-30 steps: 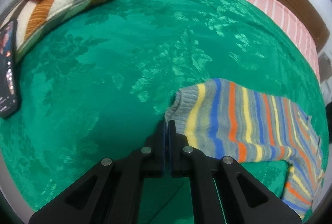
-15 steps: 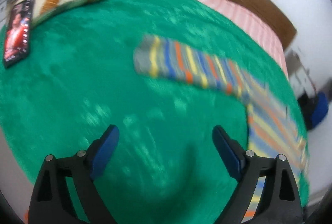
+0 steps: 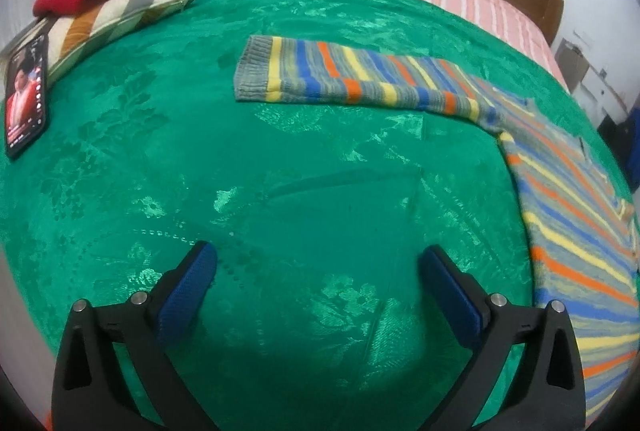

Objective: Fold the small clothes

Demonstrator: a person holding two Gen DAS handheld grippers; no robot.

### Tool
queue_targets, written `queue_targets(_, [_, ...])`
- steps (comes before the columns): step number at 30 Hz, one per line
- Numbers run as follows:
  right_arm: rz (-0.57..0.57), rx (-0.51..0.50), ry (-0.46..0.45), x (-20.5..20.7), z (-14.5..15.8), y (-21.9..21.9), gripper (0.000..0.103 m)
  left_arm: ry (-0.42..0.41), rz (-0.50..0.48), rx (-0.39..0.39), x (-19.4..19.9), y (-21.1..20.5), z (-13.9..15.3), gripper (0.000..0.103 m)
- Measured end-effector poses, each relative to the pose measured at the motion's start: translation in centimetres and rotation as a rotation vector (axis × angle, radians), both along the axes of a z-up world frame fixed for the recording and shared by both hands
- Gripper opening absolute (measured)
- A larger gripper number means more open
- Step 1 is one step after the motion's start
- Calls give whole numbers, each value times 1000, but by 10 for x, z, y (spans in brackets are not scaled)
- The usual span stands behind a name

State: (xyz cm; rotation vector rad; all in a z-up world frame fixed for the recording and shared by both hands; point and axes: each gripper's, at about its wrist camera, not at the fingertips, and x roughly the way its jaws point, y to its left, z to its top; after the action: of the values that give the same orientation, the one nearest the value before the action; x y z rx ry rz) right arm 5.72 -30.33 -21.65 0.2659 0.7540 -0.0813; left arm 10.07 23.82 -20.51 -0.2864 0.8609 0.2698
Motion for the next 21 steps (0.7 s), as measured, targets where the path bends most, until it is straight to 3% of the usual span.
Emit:
queue_targets(8, [28, -74, 15, 6, -10, 13, 100, 6, 1, 32, 3, -4, -3, 102])
queue_targets(21, [34, -129, 23, 7, -14, 23, 103, 12, 2, 50, 3, -7, -4, 103])
